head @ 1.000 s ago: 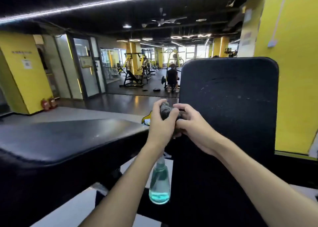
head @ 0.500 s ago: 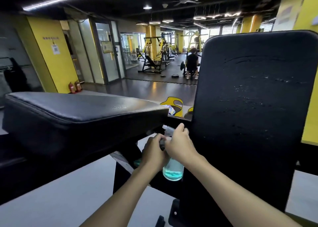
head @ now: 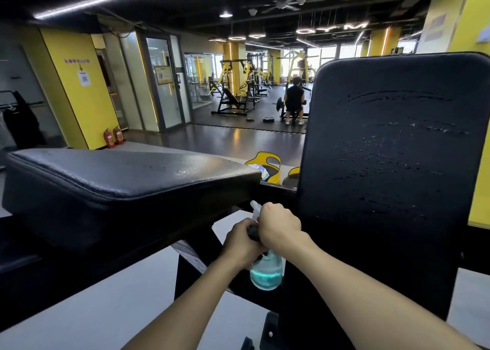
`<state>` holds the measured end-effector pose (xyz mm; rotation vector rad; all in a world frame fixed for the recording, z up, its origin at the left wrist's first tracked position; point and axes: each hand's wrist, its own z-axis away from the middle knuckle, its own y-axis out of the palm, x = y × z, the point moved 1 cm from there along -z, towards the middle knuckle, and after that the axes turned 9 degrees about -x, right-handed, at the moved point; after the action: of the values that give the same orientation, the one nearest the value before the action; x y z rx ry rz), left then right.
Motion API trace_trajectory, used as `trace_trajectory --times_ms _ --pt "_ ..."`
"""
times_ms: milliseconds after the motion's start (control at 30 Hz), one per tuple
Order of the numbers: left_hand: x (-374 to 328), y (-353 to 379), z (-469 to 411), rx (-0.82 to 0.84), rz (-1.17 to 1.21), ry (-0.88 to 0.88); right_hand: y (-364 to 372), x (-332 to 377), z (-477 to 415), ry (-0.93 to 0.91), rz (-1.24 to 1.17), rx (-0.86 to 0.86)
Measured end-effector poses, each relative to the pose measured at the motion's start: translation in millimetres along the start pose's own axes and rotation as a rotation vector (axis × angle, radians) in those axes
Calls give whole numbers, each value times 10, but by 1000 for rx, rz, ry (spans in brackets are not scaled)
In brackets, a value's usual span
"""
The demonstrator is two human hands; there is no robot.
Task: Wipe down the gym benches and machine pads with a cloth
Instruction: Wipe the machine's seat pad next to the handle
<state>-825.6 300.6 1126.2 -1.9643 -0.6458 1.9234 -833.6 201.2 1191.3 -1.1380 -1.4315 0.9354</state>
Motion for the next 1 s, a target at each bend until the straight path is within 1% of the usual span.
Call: trace_trajectory --times_ms 33,167,267,400,500,567,633,667,867,933,1000 --pt "-19 -30 12 19 14 15 -29 -11 26 9 -14 -13" --pt "-238 -187 90 161 43 106 -266 -169 55 138 -127 -117" --pt "-491 -300 160 170 64 152 -515 -288 57 143 -208 -160" --pt "-843 -421 290 209 82 181 -833 -382 97 95 -454 -301" --pt "-1042 -475 375 208 161 178 -1074 -459 155 19 -614 -448" --pt "-1127 -493 406 218 225 163 -1220 -503 159 -4 -803 -544" --pt "-1218 -527 464 252 240 136 -1356 -523 166 8 -994 -620" --pt "-1258 -545 495 276 242 126 -1413 -527 165 23 -1052 -643" --pt "-1411 -573 655 438 383 63 -1698 -429 136 62 -1307 -641" --pt "-1427 -580 694 434 392 55 -1746 -364 149 78 -1382 -643" --pt "-1436 -590 733 397 387 61 -1754 -314 172 91 -1424 -629"
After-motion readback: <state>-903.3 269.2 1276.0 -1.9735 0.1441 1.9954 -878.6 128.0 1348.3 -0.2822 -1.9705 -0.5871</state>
